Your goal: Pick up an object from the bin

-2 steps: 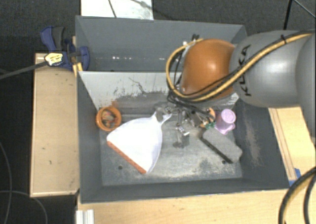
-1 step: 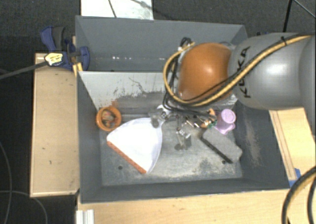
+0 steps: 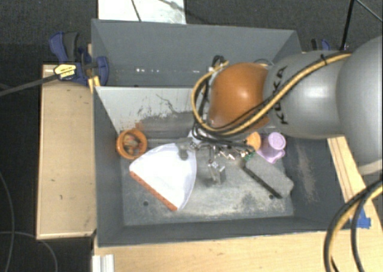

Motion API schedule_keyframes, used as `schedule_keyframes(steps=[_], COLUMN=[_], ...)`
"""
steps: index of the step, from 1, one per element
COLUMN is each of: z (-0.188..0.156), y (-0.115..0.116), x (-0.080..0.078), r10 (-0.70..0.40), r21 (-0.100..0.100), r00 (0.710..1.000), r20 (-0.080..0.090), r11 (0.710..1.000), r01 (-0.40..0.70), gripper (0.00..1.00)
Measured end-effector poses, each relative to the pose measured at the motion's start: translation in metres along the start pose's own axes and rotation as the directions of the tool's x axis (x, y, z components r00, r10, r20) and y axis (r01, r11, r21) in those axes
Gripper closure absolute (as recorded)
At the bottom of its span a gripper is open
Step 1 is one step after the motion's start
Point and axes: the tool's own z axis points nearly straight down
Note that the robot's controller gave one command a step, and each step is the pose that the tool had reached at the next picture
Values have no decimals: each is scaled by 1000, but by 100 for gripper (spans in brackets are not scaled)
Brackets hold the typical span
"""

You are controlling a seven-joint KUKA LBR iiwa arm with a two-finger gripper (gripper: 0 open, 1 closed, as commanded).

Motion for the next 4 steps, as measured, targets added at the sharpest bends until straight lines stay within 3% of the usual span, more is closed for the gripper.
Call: schedule_keyframes(steps=[1, 3, 4], z=[-1, -6, -25], y=[26, 26, 28], x=[11, 11, 13], r10=[-207, -206, -206], r21=[-1, -3, -8], r00=[978, 978, 979], r20=[-3, -4, -9], r11=[978, 979, 979], r01=[207, 206, 205], gripper=[100, 100, 100])
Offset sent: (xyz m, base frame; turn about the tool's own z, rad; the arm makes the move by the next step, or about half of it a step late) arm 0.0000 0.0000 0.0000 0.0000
